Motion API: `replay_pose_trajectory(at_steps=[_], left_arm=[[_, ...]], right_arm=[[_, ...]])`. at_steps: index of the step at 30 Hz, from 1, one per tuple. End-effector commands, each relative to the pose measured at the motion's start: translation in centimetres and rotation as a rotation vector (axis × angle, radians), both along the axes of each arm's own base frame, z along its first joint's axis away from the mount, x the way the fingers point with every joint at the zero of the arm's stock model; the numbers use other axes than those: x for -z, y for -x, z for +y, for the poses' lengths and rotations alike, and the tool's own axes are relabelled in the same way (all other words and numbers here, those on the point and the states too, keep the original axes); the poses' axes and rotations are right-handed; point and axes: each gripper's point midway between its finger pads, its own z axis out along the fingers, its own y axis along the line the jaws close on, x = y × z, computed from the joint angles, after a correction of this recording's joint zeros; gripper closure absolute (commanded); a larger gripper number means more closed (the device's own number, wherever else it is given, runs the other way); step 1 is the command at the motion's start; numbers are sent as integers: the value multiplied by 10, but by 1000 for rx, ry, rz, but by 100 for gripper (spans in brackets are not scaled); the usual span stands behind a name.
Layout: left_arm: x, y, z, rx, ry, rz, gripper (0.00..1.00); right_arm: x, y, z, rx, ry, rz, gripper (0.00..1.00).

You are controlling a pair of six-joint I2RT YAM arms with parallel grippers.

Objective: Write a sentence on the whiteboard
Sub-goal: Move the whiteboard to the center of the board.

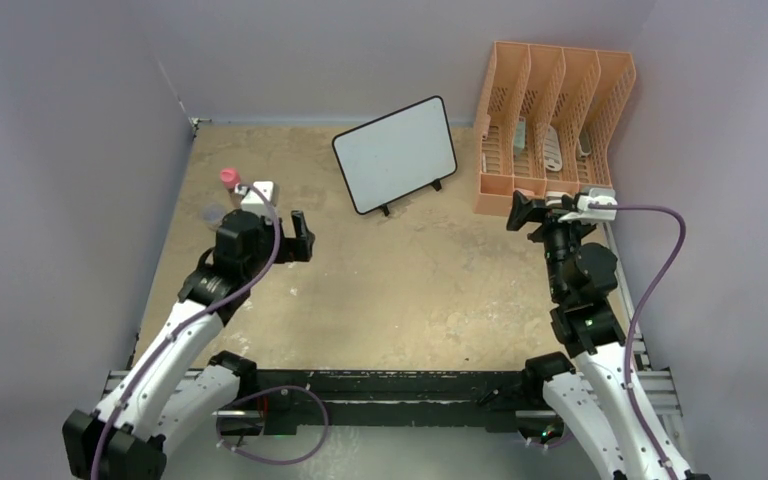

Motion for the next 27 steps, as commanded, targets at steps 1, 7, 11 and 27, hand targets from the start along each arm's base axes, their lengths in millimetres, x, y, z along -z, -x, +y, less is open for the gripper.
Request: replay_pose_trajectory(at_steps=[1, 7, 11, 27], left_arm=[[-5, -14, -27, 7, 132, 92, 2], [20, -35, -54, -41, 179, 241, 4], [30, -52, -76, -96, 166, 285, 6], [80, -129, -175, -182, 92, 348, 18]], right_arm=[[-11, -2, 7, -36, 21, -24, 1], [1, -6, 12, -58, 40, 3, 1], [3, -7, 12, -59, 55, 3, 1], [3, -2, 13, -73, 60, -19, 1]])
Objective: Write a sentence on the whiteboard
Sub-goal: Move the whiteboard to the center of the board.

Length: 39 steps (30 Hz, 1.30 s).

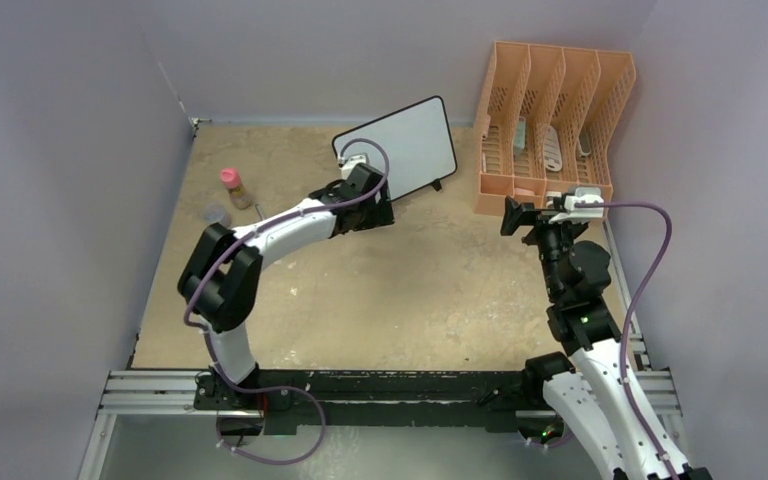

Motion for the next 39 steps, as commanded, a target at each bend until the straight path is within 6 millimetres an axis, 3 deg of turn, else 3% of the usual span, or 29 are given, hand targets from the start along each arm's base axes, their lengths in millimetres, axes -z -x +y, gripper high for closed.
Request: replay_pose_trajectory(at_steps=[1, 17, 22, 31, 39], left_arm=[[-10, -27, -20, -72, 29, -56, 19], [44, -73, -34, -164, -91, -51, 58], [49, -82, -39, -157, -104, -67, 62], [52, -89, -41, -153, -99, -76, 58], [18, -92, -55, -112, -8, -137, 53]], right_arm=[[-16, 4, 2, -16, 0, -66, 1], [-14, 6, 7, -45, 1, -68, 1], [-12, 6, 9, -55, 2, -64, 1], [-9, 5, 10, -57, 4, -59, 1], [-9, 5, 9, -52, 6, -58, 1]])
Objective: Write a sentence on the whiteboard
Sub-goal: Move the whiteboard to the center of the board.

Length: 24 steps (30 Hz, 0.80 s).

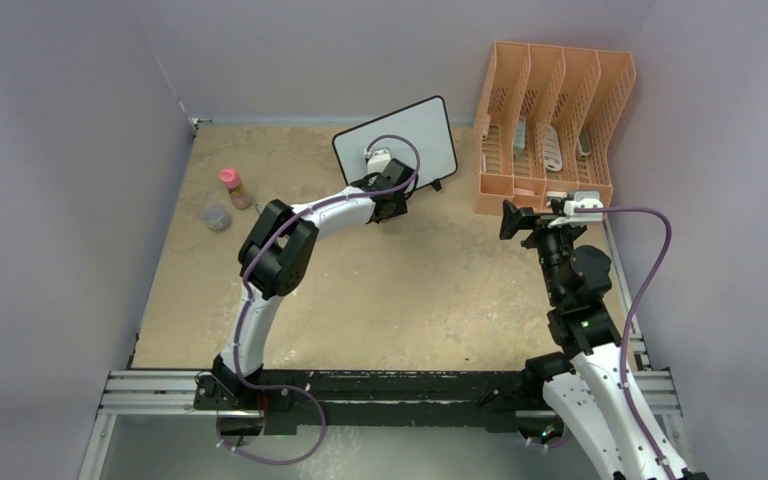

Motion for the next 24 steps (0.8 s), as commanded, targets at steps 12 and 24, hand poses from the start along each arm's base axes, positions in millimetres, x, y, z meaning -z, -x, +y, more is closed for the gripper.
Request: replay_pose_trajectory(at_steps=[12, 24], left_arm=[[-12, -19, 13, -49, 0, -38, 55], [-7, 3, 33, -37, -56, -10, 94]], right_arm=[[-13, 0, 2, -12, 4, -53, 1], [-13, 0, 5, -24, 6, -56, 1]])
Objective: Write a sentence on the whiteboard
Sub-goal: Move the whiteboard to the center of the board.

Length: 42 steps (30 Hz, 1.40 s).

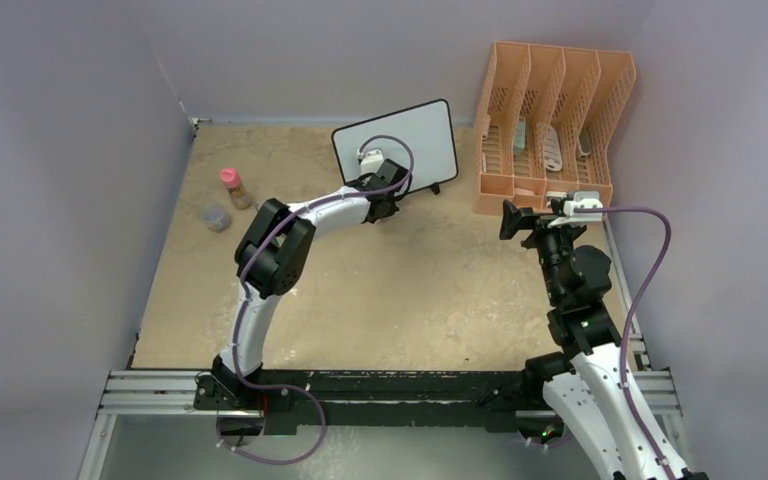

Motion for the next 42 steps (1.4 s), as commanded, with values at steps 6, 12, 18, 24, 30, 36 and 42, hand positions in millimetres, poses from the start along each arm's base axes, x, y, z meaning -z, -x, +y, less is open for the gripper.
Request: replay_pose_trajectory(at_steps=[6, 12, 18, 24, 30, 36, 42], left_arm=[[-10, 46, 35, 4, -45, 43, 100], [-14, 98, 48, 21, -39, 95, 100], [-14, 151, 60, -4, -14, 146, 100], [-11, 184, 64, -19, -28, 178, 100], [-5, 216, 64, -64, -4, 215, 100], [-3, 246, 53, -129, -23, 255, 100], [-2, 261, 45, -180, -43, 266, 100]], right_arm=[[-15, 1, 5, -26, 3, -65, 1], [-19, 3, 5, -27, 0, -80, 1], [-22, 4, 3, -20, 0, -93, 1], [-27, 4, 1, -12, 0, -109, 1], [-34, 10, 1, -18, -15, -138, 1], [-33, 16, 12, -58, -48, -137, 1], [-34, 21, 19, -79, -77, -136, 1]])
